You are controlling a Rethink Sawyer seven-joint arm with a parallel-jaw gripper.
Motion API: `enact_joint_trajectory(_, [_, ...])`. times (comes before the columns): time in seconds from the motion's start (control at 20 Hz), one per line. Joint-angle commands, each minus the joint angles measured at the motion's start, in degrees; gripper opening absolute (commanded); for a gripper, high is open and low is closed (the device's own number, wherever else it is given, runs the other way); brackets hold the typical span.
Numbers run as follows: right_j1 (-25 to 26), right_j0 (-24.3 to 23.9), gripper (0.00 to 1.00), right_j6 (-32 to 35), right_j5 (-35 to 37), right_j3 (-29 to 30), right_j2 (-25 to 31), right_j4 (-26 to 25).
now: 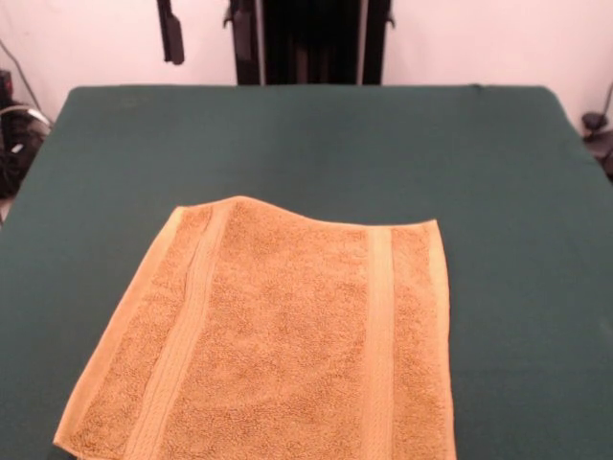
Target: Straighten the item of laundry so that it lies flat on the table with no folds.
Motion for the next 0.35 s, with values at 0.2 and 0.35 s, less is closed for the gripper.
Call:
enact_joint_trajectory(0.2, [1.82,5.58,1.0,17.46,5.33,-2.5,-5.41,4.45])
enact_joint_trajectory(0.35, [1.65,6.17,1.0,15.94,5.35,-2.14,-6.27,5.16])
